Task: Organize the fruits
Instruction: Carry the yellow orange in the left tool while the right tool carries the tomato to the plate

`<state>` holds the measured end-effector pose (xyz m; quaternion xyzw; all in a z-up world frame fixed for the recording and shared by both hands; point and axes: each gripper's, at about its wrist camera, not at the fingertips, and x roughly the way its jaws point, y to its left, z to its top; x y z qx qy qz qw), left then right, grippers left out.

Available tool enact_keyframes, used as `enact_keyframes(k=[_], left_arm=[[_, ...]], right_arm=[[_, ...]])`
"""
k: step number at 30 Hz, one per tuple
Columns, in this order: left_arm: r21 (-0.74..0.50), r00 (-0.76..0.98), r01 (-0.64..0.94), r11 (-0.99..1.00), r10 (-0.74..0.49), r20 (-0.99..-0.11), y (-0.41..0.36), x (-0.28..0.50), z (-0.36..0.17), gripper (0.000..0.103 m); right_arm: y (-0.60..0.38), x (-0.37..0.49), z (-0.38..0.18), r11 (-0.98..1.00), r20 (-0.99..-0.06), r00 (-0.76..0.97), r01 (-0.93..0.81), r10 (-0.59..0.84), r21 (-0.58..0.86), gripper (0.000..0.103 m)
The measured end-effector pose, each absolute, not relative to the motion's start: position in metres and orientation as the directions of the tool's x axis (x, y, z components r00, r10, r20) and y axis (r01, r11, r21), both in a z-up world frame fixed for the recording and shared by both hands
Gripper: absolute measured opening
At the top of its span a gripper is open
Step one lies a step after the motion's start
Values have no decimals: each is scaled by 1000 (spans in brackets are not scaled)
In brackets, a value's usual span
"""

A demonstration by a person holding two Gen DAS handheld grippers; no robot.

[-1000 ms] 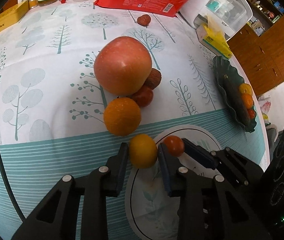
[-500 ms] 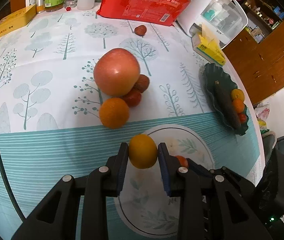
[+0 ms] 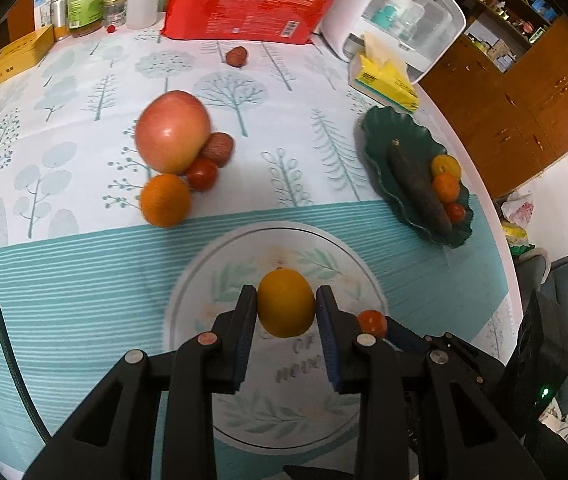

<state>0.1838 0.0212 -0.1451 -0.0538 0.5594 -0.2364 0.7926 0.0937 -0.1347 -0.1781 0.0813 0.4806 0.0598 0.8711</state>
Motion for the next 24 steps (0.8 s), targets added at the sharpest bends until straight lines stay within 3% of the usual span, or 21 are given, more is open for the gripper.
enact_keyframes(k=[24], left_arm=[[-353,293,329,876,-450,-844,-110,163,-123,29]], right_arm=[[-274,72,-150,983,-817,557,5,152,186,28]])
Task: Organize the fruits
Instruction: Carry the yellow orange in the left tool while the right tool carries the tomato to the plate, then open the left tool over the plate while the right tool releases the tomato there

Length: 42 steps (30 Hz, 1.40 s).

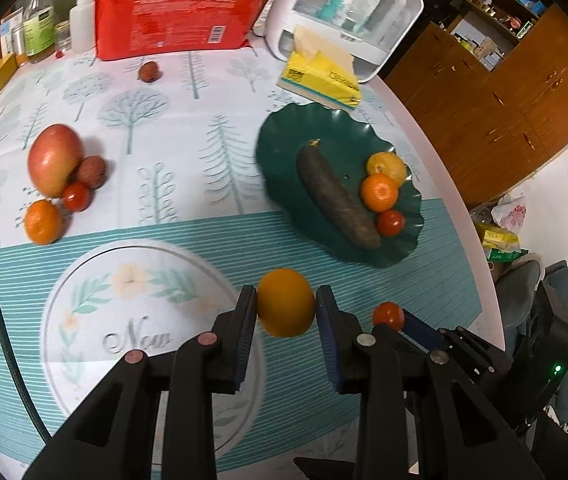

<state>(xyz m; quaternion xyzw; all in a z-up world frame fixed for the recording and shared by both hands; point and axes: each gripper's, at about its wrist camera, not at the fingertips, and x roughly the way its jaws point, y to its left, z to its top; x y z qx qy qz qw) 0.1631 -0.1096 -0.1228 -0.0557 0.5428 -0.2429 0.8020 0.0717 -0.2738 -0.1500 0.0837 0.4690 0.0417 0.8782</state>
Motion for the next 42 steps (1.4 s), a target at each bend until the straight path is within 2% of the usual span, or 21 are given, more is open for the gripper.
enact_keyframes(k=[28,42], left_arm=[[-280,369,367,887,-415,-832,-235,238,-116,29],[-306,299,330,893,-406,-863,-256,265,-151,29]], right_arm=[[-390,146,-139,984,-789,593,-39,161,172,28],[-399,165,-162,966,-814,532,-38,235,254,28]])
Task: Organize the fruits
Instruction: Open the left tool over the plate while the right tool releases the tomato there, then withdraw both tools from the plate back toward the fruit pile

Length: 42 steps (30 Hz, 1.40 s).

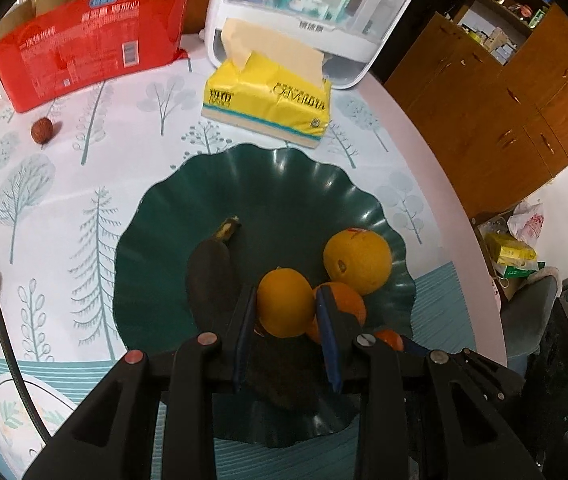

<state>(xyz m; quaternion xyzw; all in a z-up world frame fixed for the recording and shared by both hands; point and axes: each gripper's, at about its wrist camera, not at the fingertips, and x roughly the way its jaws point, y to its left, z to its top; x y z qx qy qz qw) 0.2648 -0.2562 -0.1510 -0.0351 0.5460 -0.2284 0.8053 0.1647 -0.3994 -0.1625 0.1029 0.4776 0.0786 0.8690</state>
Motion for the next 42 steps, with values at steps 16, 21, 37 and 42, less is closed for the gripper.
enact_keyframes(k=[16,21,37,42], left_arm=[[-320,319,294,901,-408,-855,-244,251,-143,63],[-311,337,268,912,-391,-856,-229,237,-138,67],[-301,364,120,946,-324,-873,-141,166,-143,69],[-292,376,80,953,-300,-877,-110,151,-144,69]], right_arm=[[-400,157,-157,957,-804,538,-18,252,288,46],[-400,150,-150,955,-802,540,-11,256,297,48],[-378,118,-151,931,-831,459,18,315,364,50],[-361,111,-152,929,-839,435,14,327,369,50]])
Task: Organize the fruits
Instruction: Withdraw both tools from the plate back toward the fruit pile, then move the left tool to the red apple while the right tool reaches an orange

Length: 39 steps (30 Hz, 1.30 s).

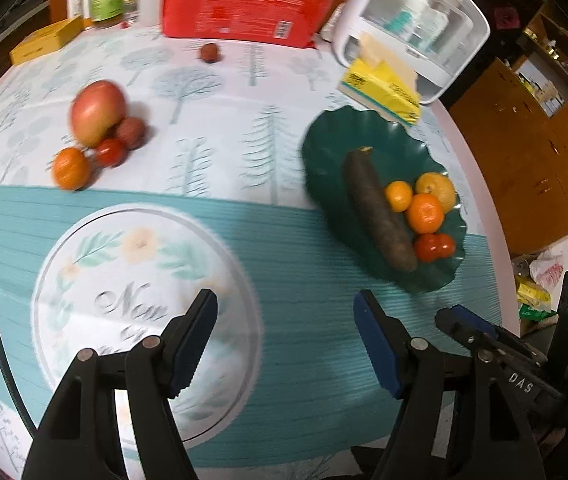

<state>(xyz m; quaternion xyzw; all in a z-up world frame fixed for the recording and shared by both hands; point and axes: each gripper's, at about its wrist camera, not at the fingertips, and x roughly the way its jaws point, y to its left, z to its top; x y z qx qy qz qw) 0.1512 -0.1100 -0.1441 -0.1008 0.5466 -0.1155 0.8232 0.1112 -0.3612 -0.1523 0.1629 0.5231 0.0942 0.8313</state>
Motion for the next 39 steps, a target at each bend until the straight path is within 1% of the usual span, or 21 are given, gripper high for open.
enact_keyframes(k=[6,15,18,26,28,39], left_arm=[[-281,384,39,959,-274,-882,-69,140,-142,69],[-246,390,32,969,-239,-889,-10,136,-129,70],[-212,390,47,976,-213,-896,9,138,-123,74],[-178,376,112,978,-208,-903,50,155,-102,76],[-164,376,128,978,-201,-905,60,164,-95,80],[-87,357,245,966,-173,-918,94,225,-79,81]], right_arm=[[-335,103,-151,923,-838,423,11,345,385,50],[-285,101,-149,910,-832,411,11,374,414,50],[-267,101,-148,908,-829,411,7,380,420,50],[-207,107,-148,906,-821,414,-21,393,423,50],[-191,109,-149,908,-820,414,-37,395,418,50],[-101,134,-149,921,-815,429,-147,389,362,50]])
